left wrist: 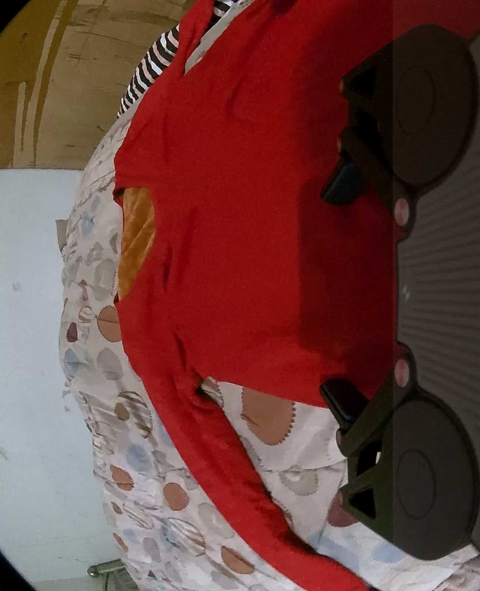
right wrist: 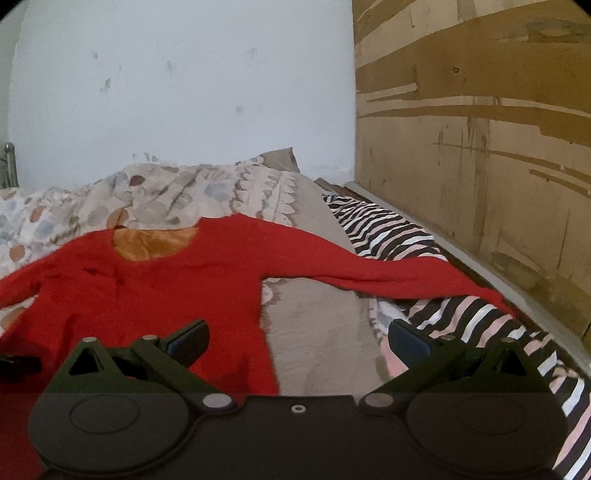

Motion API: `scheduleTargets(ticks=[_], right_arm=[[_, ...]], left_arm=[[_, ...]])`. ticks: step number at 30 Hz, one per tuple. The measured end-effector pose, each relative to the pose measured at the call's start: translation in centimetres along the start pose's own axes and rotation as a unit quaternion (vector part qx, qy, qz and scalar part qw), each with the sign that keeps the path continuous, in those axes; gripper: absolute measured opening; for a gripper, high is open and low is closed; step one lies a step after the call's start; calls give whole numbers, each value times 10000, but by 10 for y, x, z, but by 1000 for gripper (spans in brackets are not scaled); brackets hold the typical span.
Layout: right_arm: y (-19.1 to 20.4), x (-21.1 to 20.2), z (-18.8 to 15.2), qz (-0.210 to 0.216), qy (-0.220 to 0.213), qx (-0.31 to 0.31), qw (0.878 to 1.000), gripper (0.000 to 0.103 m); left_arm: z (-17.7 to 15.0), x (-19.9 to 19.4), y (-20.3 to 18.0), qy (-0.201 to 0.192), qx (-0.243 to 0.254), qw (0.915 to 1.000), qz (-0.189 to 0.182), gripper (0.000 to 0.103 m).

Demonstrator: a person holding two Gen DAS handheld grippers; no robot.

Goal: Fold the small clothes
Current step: 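Move the right tool to the sleeve by the striped blanket and grasp it, then lift the sleeve with the right tool, lay it across the shirt body, release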

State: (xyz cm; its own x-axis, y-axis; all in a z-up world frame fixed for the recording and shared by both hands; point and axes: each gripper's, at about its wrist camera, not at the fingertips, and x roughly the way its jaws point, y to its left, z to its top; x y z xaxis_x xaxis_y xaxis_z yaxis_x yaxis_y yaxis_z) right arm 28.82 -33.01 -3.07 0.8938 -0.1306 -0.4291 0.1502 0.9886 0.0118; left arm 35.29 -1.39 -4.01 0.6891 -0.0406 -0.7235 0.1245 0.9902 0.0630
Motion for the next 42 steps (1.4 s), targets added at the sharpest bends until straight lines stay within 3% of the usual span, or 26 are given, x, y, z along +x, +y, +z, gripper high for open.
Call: scheduleTargets(ticks=[5,8,10,17,22,24,32,35,39,40,42], right_arm=[[-13,26,-2,516,356,196,9978,103],[-32,47,-2,835,556,672,9927,103],[-47,55,-1,830,511,1039,9898,103],[-102,83,24,-393,0,1089,9933,103],[-155,116,41,-1064,105,1650,9805,103],[-173,128,42,-1329,340,2033,9694,103],[-228,172,19,-1597,1050,3310,9241,102],[-242,175,11,-1566,827,3729,9108,102],[-265,170,-4,-1084,154,5057,8557,97],[-268,170,-6,-1019,97,5201,8479,95],[-266,173,-3,-1070,155,5208,8468,72]], left_arm=[[-15,-5,1,-232,131,9996,-85,103],[-22,-5,-5,-352,291,9990,-10,103],[-24,-4,-10,-403,393,9984,83,103],[-23,-1,-3,-285,143,9995,-30,103],[-23,0,-4,-302,136,9995,-7,103],[-23,1,-5,-304,145,9994,17,103],[-24,2,-6,-354,143,9993,57,103],[-25,2,-8,-372,150,9991,96,103],[-26,2,-9,-390,143,9991,117,103],[-26,2,-9,-393,140,9991,125,103],[-26,3,-9,-391,125,9991,133,103]])
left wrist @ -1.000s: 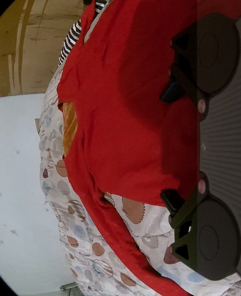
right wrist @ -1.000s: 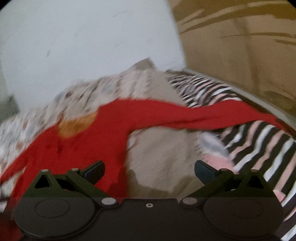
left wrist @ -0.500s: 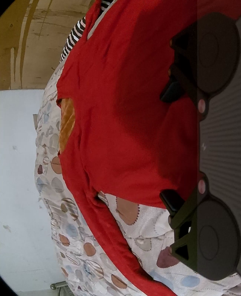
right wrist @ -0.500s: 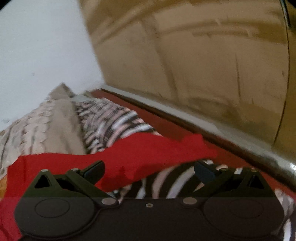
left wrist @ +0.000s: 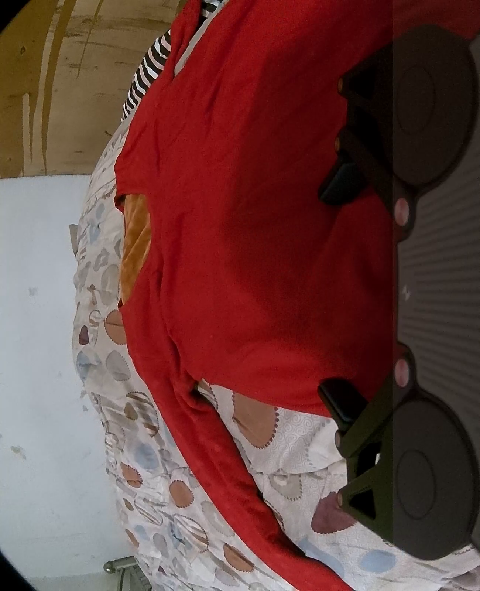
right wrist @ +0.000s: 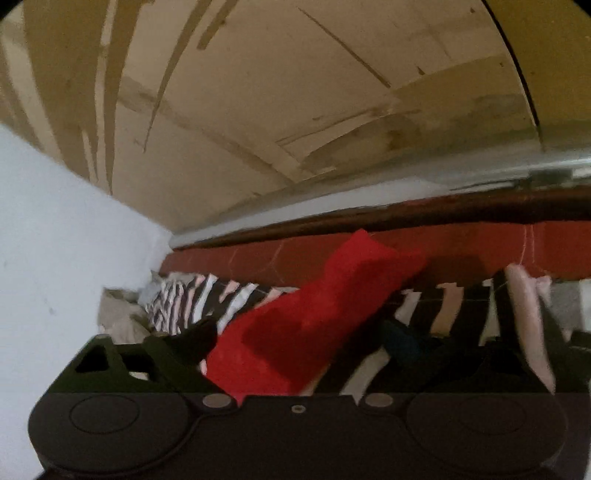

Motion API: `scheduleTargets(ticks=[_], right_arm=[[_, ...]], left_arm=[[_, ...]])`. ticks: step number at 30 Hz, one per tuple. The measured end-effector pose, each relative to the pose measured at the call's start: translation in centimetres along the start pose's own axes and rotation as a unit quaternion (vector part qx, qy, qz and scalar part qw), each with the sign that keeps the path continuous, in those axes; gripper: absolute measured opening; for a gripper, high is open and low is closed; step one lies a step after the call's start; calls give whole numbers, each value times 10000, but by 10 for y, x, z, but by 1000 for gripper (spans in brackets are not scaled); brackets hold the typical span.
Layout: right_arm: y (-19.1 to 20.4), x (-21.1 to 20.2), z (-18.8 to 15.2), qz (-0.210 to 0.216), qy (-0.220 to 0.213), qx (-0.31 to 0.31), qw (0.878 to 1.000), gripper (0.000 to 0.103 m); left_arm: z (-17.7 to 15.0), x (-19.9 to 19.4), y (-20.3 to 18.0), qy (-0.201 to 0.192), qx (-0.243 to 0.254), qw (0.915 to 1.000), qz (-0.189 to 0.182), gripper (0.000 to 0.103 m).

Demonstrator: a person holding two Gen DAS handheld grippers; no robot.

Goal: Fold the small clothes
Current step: 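Lift the sleeve with the right tool, lay it across the shirt body, release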

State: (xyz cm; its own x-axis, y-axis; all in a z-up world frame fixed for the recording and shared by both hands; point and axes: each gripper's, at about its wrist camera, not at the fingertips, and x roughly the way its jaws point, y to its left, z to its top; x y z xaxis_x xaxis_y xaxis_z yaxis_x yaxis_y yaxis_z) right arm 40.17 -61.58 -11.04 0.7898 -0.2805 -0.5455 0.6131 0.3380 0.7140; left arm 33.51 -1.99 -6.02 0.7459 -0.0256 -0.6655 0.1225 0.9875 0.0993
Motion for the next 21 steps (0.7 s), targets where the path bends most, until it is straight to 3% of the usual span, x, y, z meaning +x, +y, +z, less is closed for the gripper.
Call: scheduleTargets(ticks=[3,6,9,14,17,19,21], right_arm=[[11,4,-4,-240,18,-240,9994,55],[12,4,-9,-519,33,-253,9983,45],[6,-4,-9,-614,-47,21,9981,47],[15,6,-2,-882,209,-277,9955,57],[13,10,-4,-688,194,-243,9971,57],[4,9,-6,-454,73,-20,9989,43],[-8,5,-6,-258,-104,285,9992,19]], left_arm=[[0,0,1,16,-32,10000,-10,103],[1,0,2,27,-46,10000,-30,103],[1,0,2,31,-50,10000,-38,103],[1,0,2,0,-42,10000,-32,103],[0,0,1,-20,-30,10000,-26,103],[-1,0,1,-14,-35,10000,-13,103],[0,1,0,6,-63,10000,35,103]])
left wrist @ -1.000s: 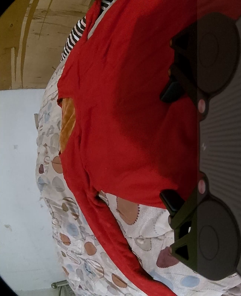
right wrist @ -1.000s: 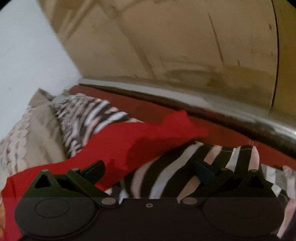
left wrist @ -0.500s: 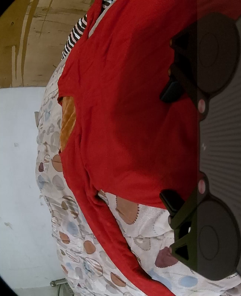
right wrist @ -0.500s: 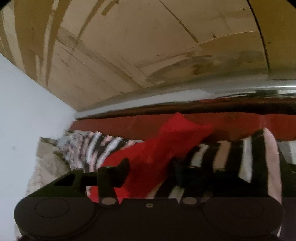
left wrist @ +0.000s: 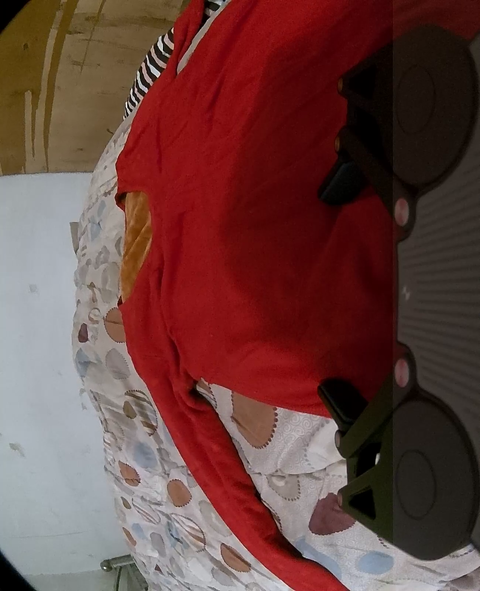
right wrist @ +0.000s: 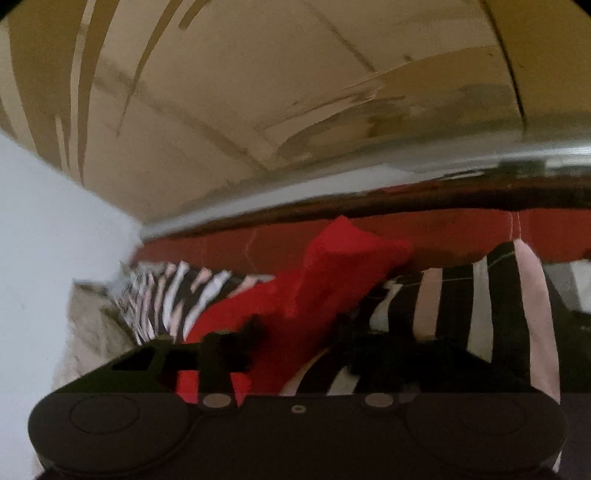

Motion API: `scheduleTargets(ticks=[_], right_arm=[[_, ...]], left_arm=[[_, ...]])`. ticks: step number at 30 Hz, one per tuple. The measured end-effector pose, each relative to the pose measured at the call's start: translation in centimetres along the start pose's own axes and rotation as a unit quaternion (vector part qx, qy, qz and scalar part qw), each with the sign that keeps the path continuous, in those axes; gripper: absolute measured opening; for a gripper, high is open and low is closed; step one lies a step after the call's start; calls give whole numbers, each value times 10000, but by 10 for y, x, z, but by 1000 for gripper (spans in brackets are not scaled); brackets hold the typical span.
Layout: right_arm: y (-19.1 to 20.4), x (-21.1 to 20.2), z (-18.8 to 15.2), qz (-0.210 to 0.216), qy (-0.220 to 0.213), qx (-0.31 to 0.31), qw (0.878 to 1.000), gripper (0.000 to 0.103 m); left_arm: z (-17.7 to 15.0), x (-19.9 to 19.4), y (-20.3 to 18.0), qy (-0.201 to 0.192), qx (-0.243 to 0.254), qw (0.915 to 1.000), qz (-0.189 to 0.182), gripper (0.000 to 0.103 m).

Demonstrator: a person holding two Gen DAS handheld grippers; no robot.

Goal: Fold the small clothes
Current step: 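Lift the sleeve with the right tool, lay it across the shirt body, release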

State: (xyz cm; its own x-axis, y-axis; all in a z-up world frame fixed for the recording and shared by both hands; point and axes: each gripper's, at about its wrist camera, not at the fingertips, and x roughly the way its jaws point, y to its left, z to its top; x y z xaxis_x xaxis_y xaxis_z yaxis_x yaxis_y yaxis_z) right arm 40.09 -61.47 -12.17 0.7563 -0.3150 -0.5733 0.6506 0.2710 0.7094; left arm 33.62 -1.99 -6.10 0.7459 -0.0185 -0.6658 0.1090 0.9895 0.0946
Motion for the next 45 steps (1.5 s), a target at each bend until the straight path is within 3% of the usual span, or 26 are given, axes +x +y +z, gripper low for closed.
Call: scheduleTargets(ticks=[3,7,10,13,17,23,26,29,33,35,37,38,41,45], right_arm=[[-4,-7,4,140,-176,18,9997,8],[30,-27,1,174,-573,-856,9945,6],[73,-49,-6,435,-896,-1667,9810,6],[124,-77,-26,877,-1177,-2674,9523,6],[185,-118,-69,1667,-1257,-3739,9037,6],[237,-180,-166,2793,-1047,-5149,8037,5],[236,-211,-225,3268,-851,-5839,7383,5],[218,-239,-290,3495,-760,-6786,6416,5],[166,-260,-371,3429,-692,-8077,4745,5],[140,-266,-395,3348,-666,-8422,4173,5],[124,-272,-411,3237,-688,-8608,3865,5],[118,-273,-413,3194,-688,-8658,3790,6],[108,-278,-420,3104,-630,-8718,3737,7],[97,-276,-422,3105,-495,-8767,3639,32]], left_arm=[[2,1,-1,25,-35,10000,28,103],[8,1,4,137,-152,9998,-72,103],[15,0,13,177,-356,9990,-197,103],[21,-4,27,161,-709,9967,-366,103],[29,-15,50,-87,-1099,9932,-363,103],[37,-30,86,-514,-1584,9860,-98,103],[37,-31,113,-564,-2079,9765,13,103],[35,-32,136,-589,-2417,9684,181,103],[32,-33,155,-591,-2688,9608,315,103],[30,-35,158,-583,-2752,9591,302,103],[30,-35,160,-586,-2775,9585,280,103],[30,-35,160,-593,-2770,9586,286,103],[29,-37,159,-618,-2763,9585,337,103],[29,-35,158,-597,-2800,9578,261,103]])
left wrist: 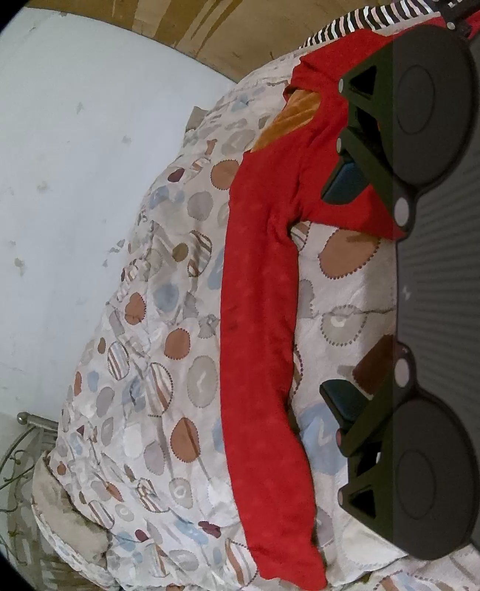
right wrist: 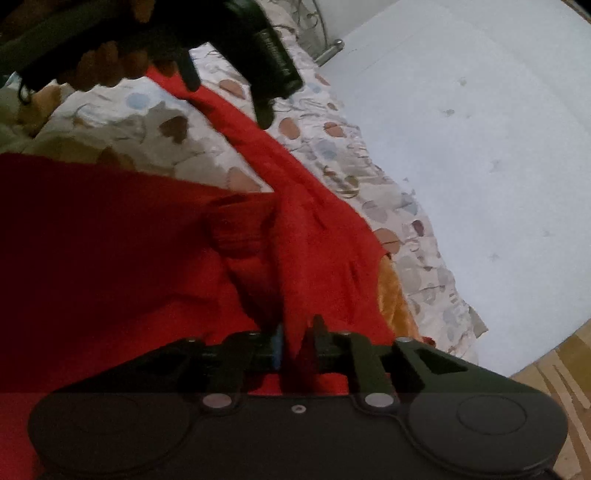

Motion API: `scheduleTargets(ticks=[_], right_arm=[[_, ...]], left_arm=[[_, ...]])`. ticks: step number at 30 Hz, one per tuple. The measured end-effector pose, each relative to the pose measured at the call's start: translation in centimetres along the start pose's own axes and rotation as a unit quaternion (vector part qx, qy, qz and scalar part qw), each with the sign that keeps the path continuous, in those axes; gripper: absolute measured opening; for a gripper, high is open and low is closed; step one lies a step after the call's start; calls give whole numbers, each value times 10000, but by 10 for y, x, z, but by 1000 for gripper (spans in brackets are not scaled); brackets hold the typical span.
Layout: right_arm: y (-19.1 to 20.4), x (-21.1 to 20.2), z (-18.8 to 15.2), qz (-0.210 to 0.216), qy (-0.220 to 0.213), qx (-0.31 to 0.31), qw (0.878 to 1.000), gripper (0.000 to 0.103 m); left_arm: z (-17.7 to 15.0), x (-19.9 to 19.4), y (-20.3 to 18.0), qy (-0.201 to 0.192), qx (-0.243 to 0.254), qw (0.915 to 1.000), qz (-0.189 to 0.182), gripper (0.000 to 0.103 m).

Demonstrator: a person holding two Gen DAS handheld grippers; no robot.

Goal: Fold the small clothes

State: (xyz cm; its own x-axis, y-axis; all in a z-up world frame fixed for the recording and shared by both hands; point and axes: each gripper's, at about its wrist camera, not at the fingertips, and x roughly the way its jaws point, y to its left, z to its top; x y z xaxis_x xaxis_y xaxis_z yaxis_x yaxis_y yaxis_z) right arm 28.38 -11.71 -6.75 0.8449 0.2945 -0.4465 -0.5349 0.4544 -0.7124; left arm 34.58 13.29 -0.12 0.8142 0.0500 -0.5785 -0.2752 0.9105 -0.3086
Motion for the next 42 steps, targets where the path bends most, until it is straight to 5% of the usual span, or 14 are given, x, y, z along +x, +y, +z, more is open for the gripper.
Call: scheduleTargets(ticks=[7,8,9,10,13,16,19,24,27,31,32,38,42], right_arm=[[7,-6,3,436,-357,167,9983,56],[10,-7,5,488,-383,103,9980,50],[13,-7,7,581,-391,28,9975,20],[14,-6,10,652,-368,66,9972,1],[-2,-6,16,693,-391,922,9926,5],[-27,-13,17,742,-545,2118,9730,5],[-18,-16,20,831,-437,1885,9776,7],[-6,-15,6,1138,-155,1672,9792,38],[-29,-22,-11,756,-33,2082,9751,71],[-66,-17,-40,-412,456,2130,9751,87],[-74,-12,-49,-716,625,2112,9728,101],[-130,39,-108,-2008,1488,2250,9418,102],[-149,75,-128,-2097,1706,2236,9365,101]], left_arm=[[-3,2,-3,71,73,9999,2,103],[-4,2,-4,90,87,9999,-10,103],[-4,3,-6,108,110,9999,-20,103],[-4,3,-6,116,130,9998,-28,103],[-6,2,-8,107,185,9998,-49,103],[-5,1,-7,73,157,9998,-99,103],[-7,3,-8,143,155,9997,-153,103],[-18,6,-22,376,406,9976,-418,103],[-29,8,-36,490,747,9943,-588,103],[-43,9,-55,700,1191,9873,-784,103],[-47,9,-59,740,1282,9858,-793,103],[-59,13,-71,924,1570,9803,-759,103],[-62,16,-73,1018,1621,9788,-722,103]])
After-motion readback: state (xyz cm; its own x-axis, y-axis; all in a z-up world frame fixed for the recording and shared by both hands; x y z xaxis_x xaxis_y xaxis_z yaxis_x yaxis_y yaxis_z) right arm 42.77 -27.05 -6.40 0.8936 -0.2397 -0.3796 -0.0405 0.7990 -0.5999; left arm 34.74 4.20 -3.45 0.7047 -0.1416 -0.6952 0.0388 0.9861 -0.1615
